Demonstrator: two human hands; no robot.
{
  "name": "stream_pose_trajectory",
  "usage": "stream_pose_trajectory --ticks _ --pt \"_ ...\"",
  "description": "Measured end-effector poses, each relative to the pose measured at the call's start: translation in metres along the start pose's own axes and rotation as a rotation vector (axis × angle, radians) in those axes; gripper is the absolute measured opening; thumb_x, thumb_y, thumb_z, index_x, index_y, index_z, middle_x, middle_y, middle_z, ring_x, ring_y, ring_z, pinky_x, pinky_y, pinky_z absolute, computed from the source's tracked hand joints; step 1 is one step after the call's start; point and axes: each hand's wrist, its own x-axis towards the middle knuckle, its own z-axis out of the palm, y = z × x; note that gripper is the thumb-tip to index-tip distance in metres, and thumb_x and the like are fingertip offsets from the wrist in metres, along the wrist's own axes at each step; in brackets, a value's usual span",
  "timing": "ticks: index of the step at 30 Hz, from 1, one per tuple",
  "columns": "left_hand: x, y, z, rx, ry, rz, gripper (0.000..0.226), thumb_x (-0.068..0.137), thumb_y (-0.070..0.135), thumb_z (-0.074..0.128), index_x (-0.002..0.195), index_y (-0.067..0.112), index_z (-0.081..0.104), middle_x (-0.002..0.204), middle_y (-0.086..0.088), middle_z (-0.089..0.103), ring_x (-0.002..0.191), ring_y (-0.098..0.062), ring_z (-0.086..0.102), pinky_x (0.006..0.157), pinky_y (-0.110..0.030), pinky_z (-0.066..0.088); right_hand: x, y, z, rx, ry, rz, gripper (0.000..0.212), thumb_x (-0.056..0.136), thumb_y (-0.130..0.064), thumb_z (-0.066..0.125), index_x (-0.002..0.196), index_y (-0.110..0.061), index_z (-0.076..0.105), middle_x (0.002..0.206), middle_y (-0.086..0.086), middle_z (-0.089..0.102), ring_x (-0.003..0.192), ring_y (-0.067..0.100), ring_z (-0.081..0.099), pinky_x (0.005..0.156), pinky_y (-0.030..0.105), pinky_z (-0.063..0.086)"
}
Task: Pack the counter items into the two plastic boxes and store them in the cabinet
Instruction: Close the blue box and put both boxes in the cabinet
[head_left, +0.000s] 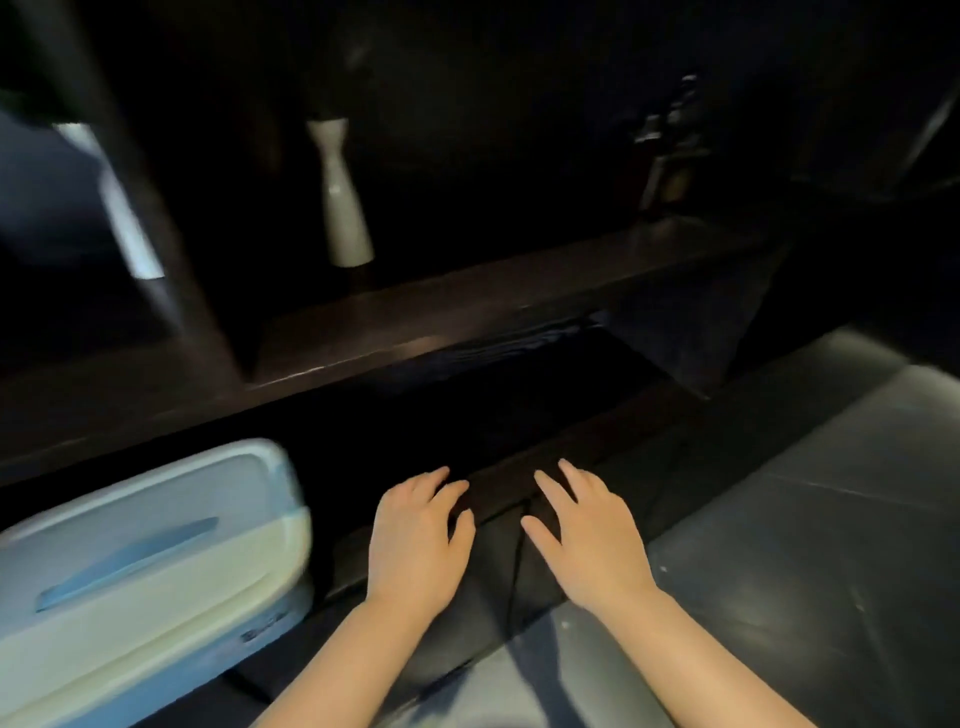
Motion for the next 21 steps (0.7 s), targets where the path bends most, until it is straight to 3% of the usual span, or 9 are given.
stream_pose_trajectory --ticks 4,12,21 --pt "0.029 0.104 0.066 -0.039 -0.129 0.154 0.041 0.094 0.042 0.046 0.132 0.030 0.053 0.143 0.007 0.046 0.131 -0.012 0.039 0.111 -0.029 0.024 -0.040 0.120 -0.030 -0.020 0.038 0.218 0.062 0.098 -0.053 0.033 0.153 -0.030 0.016 0.161 0.000 0.010 0.146 0.019 0.013 0.116 0.035 0.019" --pt "0.047 0.387 0.194 -0.222 -0.376 0.483 0.044 0.095 0.044 0.041 0.138 0.033 0.044 0.148 0.010 0.036 0.134 -0.011 0.031 0.111 -0.026 0.017 -0.159 0.364 -0.088 -0.064 0.094 0.712 0.064 0.095 -0.054 0.036 0.152 -0.032 0.017 0.161 -0.001 0.011 0.147 0.018 0.010 0.116 0.035 0.016" --pt "0.122 0.543 0.288 -0.212 -0.475 0.633 0.043 0.094 0.044 0.043 0.135 0.034 0.046 0.144 0.011 0.040 0.130 -0.011 0.035 0.107 -0.024 0.017 -0.143 0.528 -0.124 -0.007 0.141 0.916 0.065 0.094 -0.057 0.037 0.151 -0.033 0.018 0.161 -0.001 0.013 0.147 0.020 0.012 0.117 0.038 0.015"
